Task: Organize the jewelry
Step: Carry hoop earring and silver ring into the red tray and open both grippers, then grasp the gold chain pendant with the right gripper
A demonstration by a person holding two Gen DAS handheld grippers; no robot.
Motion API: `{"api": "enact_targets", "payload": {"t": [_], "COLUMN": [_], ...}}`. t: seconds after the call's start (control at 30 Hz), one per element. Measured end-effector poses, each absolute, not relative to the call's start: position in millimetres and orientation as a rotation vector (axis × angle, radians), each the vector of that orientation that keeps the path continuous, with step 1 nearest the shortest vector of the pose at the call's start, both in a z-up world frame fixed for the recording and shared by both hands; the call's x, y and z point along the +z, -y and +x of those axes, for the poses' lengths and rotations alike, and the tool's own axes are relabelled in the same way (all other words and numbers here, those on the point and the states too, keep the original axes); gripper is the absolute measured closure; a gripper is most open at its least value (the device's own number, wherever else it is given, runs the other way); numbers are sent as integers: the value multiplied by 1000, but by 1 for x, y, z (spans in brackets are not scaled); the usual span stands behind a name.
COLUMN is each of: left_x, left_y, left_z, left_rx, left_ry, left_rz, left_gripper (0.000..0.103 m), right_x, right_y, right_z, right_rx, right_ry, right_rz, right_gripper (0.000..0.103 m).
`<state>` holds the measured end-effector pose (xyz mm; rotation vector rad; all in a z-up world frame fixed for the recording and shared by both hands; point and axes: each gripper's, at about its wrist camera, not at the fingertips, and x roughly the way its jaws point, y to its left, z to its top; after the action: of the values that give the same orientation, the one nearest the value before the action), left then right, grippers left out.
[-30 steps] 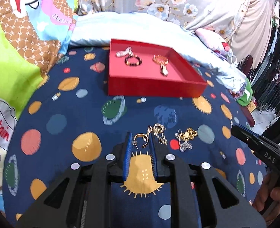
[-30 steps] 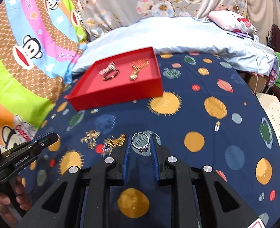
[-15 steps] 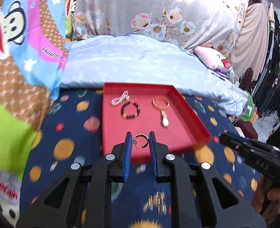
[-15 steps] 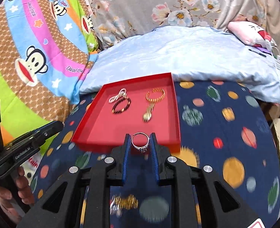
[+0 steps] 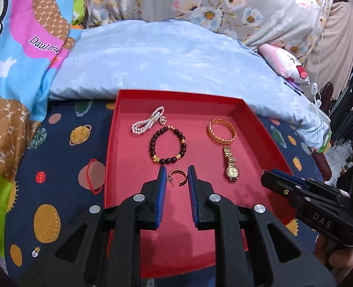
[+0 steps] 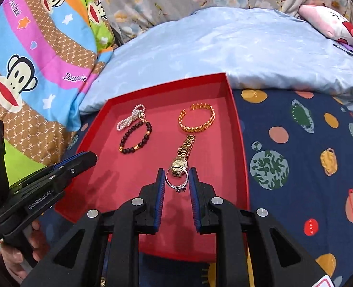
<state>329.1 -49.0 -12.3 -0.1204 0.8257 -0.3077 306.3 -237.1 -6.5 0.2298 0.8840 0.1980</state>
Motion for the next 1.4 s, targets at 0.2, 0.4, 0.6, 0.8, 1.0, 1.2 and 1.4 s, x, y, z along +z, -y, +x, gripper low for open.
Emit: {"api": "enact_targets", "payload": {"t": [0.2, 0.4, 0.6, 0.8, 1.0, 1.2, 1.4], "left_x": [-21, -4, 10, -3, -24, -36, -41], "left_y": [49, 38, 20, 5, -12, -27, -40], "left_z": [333, 315, 271, 222, 183, 162, 156], "left_rx": [-279, -261, -260, -242, -214, -195, -191], "left_ry": [-837, -802, -787, -839, -897, -936, -949], "left_rz": [-120, -110, -103, -105, -142, -155, -180], "left_gripper": [79, 69, 69, 68, 68, 68, 68], "right_x": [-10, 9, 20, 12, -7, -24, -34], "right_y": [231, 233, 227, 208, 178, 150, 134], "right_z": [308, 283, 227, 170, 147, 156, 167], "right_rx": [183, 182, 203, 226, 295, 322, 319], "right_ry": [-875, -841, -831, -861, -908, -941, -964], "right_rz": [172, 187, 198, 178, 196, 190, 166], "right_gripper": [81, 80, 80, 80, 80, 80, 81]}}
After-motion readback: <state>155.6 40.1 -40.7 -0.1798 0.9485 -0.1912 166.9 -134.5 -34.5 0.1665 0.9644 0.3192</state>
